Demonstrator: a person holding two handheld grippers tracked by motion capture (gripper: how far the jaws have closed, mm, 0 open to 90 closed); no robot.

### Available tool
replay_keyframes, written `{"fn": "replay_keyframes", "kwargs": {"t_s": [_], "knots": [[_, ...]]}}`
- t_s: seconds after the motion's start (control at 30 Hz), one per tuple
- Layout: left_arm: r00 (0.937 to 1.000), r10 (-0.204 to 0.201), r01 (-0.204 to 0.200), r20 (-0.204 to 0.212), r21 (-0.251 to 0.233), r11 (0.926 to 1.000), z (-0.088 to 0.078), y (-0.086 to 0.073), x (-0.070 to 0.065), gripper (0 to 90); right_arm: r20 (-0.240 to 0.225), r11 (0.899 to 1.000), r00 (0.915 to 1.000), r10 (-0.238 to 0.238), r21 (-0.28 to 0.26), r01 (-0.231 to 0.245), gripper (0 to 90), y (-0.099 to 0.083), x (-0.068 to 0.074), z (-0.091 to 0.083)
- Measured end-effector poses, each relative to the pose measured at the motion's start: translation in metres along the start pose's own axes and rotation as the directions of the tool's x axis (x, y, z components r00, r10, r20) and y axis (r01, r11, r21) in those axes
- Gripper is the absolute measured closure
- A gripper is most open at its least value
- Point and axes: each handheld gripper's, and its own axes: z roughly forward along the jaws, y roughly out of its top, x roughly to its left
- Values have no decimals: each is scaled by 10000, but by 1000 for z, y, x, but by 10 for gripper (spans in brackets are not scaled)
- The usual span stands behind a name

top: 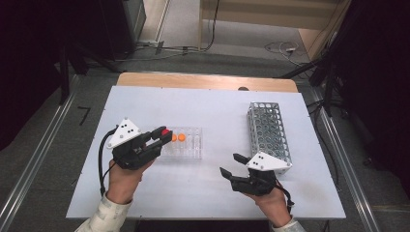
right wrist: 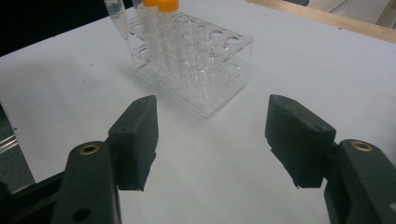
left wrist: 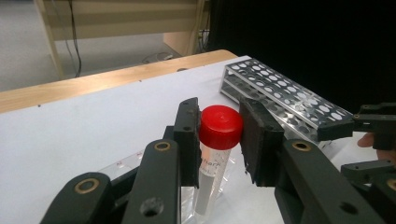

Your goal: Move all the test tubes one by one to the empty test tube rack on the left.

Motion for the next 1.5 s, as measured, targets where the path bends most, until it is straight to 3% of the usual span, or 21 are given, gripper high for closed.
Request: {"fn": "replay_keyframes", "kwargs": {"t_s": [0.4, 0.83, 1.13, 1.5], "knots": [[9973, -40, 34, -734, -84, 10000, -6, 2, 14, 700, 143, 9998, 9998, 172, -36, -171, 329, -3, -6, -5], [9869, -38, -4, -1611, -262, 9997, 1, -7, 34, 701, 162, 9999, 9998, 149, -25, -148, 329, -4, -7, -4], [9852, -166, 179, -1704, 57, 9998, 15, -21, 39, 700, 196, 9999, 9997, 164, 18, -165, 329, -4, -7, -4], [9858, -314, 388, -1651, 418, 9984, 20, -29, 40, 696, 238, 9998, 9995, 206, 49, -208, 329, -5, -8, -4]]}}
